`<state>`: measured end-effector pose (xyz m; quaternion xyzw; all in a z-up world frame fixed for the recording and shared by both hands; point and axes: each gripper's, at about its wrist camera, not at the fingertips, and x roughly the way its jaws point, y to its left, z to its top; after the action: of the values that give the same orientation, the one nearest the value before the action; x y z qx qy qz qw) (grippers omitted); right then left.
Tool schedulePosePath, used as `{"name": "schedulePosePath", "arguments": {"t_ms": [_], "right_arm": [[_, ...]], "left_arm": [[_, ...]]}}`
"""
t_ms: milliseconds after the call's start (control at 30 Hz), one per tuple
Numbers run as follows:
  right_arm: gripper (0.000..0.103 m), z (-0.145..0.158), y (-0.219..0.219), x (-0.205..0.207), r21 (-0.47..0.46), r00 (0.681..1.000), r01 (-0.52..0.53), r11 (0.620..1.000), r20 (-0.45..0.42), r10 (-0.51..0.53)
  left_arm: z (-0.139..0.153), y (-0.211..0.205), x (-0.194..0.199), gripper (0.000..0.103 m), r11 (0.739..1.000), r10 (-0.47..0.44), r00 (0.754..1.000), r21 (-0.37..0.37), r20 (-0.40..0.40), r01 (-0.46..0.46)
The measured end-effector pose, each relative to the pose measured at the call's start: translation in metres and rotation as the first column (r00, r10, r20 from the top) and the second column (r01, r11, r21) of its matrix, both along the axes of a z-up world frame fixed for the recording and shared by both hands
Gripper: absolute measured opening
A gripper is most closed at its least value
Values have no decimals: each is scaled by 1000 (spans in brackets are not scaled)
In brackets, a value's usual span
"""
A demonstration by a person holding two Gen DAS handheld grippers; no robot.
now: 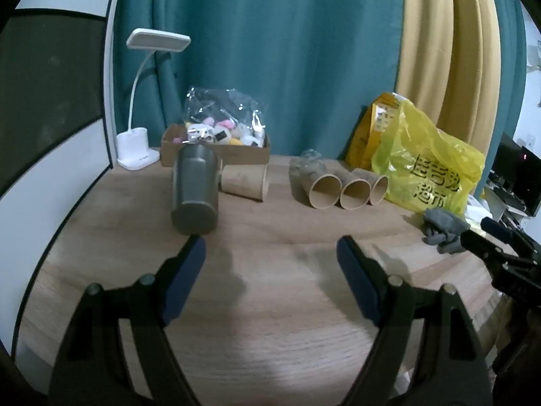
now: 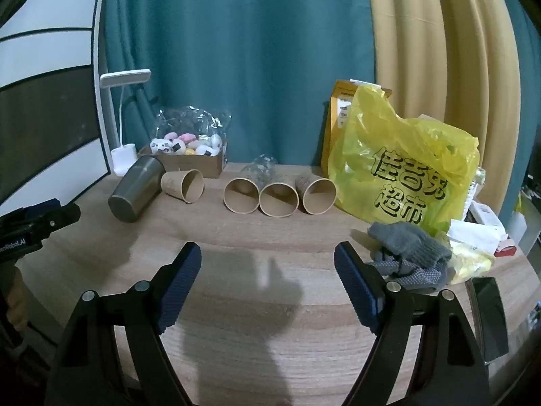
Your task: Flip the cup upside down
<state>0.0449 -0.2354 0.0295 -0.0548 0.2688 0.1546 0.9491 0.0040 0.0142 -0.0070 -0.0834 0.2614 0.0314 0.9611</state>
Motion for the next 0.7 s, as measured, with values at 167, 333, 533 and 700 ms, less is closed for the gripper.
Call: {"name": "schedulePosePath", "arguments": {"t_ms": [167, 333, 533, 700], "right_arm": [[84, 0, 0, 1, 0, 1000, -1, 1000, -2, 1], [84, -1, -2, 6, 0, 1000, 1, 1000, -4, -1], [84, -1, -1, 5, 2, 1000, 1, 1000, -5, -1], [84, -1, -1, 5, 3, 1000, 2, 1000, -7, -2]], "left_arm": [[2, 0, 1, 81, 1000, 0, 1000, 0, -3, 0], [3, 2, 2, 81, 1000, -3, 1000, 2, -4, 3], [5, 10, 5, 81, 1000, 4, 1000, -14, -3, -4], [5, 11, 4, 81, 1000, 2, 1000, -10, -1, -2]]}}
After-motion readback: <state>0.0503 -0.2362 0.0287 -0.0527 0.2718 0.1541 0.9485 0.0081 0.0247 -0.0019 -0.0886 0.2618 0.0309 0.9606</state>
